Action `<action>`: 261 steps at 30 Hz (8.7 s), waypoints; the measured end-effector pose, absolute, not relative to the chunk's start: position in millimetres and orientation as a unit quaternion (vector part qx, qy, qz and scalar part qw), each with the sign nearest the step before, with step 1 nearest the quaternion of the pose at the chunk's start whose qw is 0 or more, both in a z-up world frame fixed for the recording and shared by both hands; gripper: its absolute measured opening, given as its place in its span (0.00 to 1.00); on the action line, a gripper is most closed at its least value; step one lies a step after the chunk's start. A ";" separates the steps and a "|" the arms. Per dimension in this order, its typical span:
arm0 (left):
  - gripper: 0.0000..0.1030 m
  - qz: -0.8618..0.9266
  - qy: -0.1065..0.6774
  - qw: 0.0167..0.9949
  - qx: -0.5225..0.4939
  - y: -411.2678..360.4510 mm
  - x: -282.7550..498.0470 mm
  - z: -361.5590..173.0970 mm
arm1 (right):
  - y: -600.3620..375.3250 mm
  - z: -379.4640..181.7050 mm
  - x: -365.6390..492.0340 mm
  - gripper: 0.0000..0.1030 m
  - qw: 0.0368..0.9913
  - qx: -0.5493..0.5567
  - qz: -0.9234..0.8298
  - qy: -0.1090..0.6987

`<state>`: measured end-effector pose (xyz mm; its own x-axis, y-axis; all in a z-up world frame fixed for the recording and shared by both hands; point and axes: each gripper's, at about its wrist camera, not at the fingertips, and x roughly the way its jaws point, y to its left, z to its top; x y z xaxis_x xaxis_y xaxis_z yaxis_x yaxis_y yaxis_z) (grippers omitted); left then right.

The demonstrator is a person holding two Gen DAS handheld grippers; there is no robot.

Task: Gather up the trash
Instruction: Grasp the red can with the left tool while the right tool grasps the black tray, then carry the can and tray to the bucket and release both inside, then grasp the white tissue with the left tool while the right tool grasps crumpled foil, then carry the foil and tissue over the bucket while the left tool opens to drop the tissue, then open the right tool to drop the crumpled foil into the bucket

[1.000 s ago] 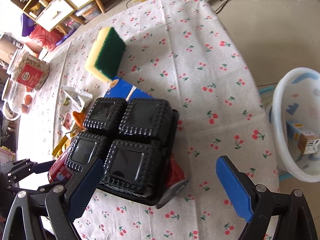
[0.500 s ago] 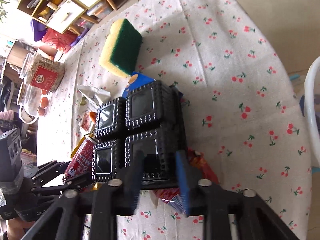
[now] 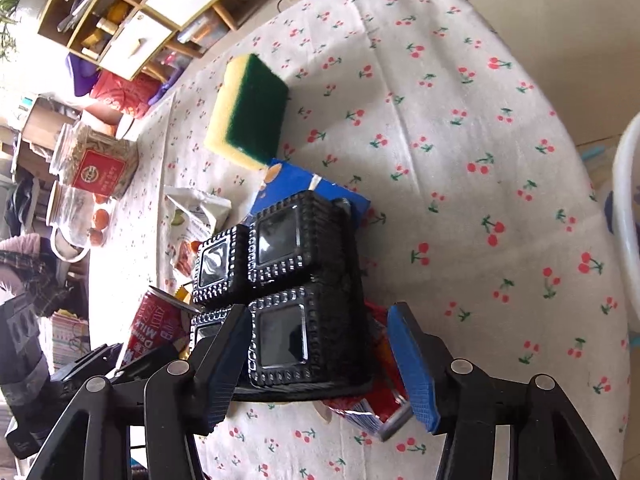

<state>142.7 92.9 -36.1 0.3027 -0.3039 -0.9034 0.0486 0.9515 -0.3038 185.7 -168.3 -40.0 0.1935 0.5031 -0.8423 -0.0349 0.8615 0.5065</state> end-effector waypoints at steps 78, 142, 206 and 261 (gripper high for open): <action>0.56 -0.251 0.582 0.773 0.003 -270.3 249.7 -63.4 | -503.5 -7.2 95.0 0.72 0.821 0.204 -0.113 0.522; 0.36 -0.083 0.623 0.766 -0.136 102.2 111.6 -84.9 | -207.1 -31.4 147.3 0.79 0.792 0.061 0.099 0.599; 0.21 -0.102 0.498 0.856 -0.094 68.7 102.0 10.2 | -229.2 21.0 142.3 0.42 0.835 0.133 0.122 0.520; 0.64 -0.225 0.546 0.807 0.011 -239.3 208.8 -39.2 | -485.1 -34.4 126.1 0.42 0.797 0.252 -0.050 0.547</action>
